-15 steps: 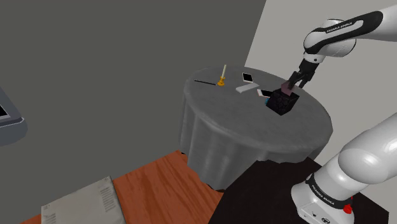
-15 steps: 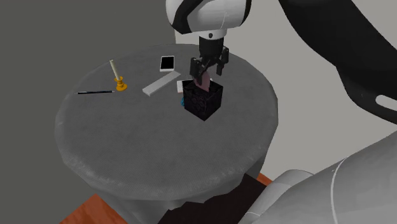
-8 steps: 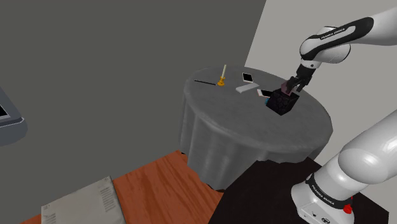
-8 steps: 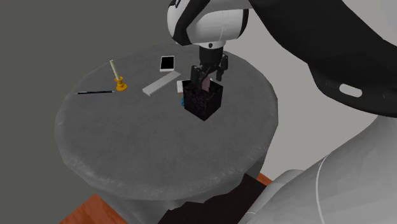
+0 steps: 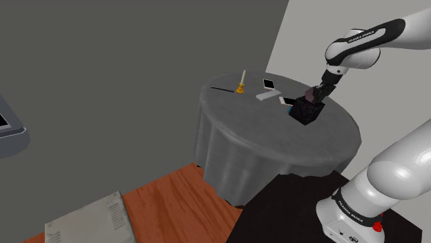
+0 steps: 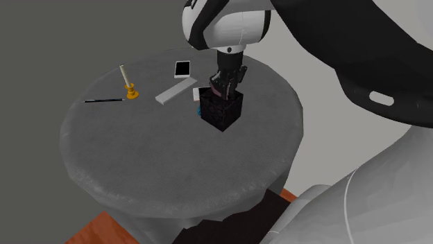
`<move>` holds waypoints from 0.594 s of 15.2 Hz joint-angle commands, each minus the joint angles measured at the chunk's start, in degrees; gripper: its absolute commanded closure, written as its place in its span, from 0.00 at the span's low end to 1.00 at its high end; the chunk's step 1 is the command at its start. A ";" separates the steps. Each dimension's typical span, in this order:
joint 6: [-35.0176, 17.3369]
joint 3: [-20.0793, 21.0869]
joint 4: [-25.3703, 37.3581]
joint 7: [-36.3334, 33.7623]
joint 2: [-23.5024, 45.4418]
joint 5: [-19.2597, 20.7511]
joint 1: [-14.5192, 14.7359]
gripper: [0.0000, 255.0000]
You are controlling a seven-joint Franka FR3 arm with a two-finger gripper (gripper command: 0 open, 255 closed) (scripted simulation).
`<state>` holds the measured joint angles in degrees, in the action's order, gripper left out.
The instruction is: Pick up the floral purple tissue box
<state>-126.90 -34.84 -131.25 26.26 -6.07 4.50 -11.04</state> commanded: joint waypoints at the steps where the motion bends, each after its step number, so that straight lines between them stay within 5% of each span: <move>1: -0.04 -0.03 0.01 0.00 0.03 0.01 -0.02 1.00; 9: 5.57 0.67 3.13 -1.19 -2.84 1.54 -0.11 1.00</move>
<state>-122.18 -34.26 -128.78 25.16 -8.60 5.91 -11.15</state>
